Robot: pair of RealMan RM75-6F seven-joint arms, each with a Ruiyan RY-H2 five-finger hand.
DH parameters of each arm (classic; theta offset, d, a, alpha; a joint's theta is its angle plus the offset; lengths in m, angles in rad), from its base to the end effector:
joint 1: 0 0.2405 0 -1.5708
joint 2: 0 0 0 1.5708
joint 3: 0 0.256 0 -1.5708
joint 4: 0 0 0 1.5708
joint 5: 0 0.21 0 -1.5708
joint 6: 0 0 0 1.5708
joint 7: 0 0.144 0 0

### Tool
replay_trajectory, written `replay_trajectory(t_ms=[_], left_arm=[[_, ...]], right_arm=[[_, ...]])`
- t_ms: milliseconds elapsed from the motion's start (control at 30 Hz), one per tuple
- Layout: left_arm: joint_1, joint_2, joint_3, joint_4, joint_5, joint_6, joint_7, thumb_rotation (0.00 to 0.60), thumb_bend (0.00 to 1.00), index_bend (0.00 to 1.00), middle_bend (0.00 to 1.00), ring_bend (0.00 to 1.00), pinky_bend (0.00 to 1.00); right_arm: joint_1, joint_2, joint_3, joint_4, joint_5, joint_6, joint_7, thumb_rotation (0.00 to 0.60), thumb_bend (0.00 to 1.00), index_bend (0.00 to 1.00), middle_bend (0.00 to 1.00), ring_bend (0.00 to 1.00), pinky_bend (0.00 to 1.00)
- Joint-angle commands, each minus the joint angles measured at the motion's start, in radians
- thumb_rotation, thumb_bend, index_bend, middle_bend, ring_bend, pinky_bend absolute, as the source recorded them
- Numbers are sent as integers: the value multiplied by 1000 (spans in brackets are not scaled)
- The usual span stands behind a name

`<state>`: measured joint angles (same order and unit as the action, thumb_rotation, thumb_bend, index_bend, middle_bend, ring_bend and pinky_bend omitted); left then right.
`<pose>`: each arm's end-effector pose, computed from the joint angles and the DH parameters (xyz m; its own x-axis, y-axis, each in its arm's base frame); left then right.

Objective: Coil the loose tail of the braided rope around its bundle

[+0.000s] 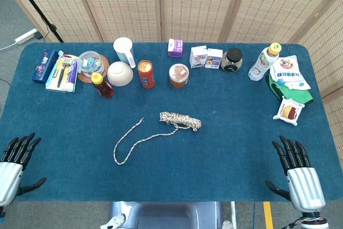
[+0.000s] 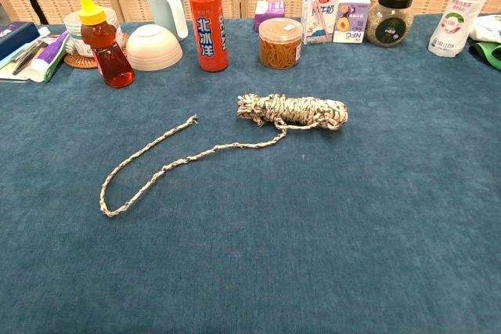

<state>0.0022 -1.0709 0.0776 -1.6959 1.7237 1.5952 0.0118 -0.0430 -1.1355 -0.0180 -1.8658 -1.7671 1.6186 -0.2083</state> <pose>-0.2851 0.1256 0.1539 0.3728 0.0520 0.9265 0.9212 -0.1409 -0.3627 -0.2395 -0.1275 0.1411 0.3317 0.0541 0.9418 -0.9314 -0.1397 0.3360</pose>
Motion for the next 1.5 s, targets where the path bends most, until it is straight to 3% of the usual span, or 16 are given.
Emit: replay_trajectory(t_ms=[33, 767, 933, 1233, 1367, 1500], left_arm=[[-1, -1, 0, 0, 0, -2, 2, 600, 56, 0, 0, 0, 0], [-2, 6, -1, 0, -1, 0, -18, 600, 56, 0, 0, 0, 0], [-2, 15, -1, 10, -5, 3, -51, 600, 56, 0, 0, 0, 0], [-8, -5, 4, 5, 8, -16, -1, 600, 56, 0, 0, 0, 0], [-9, -9, 3, 1, 5, -20, 12, 600, 56, 0, 0, 0, 0], [-12, -12, 3, 5, -2, -31, 19, 600, 56, 0, 0, 0, 0]], right_arm=[[0, -1, -2, 4, -11, 5, 1, 600, 0, 0, 0, 0, 0], [8, -7, -30, 24, -75, -1, 38, 600, 0, 0, 0, 0, 0], [65, -23, -19, 13, -54, -94, 60, 600, 0, 0, 0, 0, 0], [255, -80, 107, -113, 102, -351, 20, 600, 0, 0, 0, 0, 0], [388, -183, 220, -129, 305, -502, -118, 600, 0, 0, 0, 0, 0], [462, -297, 262, -99, 484, -541, -280, 600, 0, 0, 0, 0, 0]])
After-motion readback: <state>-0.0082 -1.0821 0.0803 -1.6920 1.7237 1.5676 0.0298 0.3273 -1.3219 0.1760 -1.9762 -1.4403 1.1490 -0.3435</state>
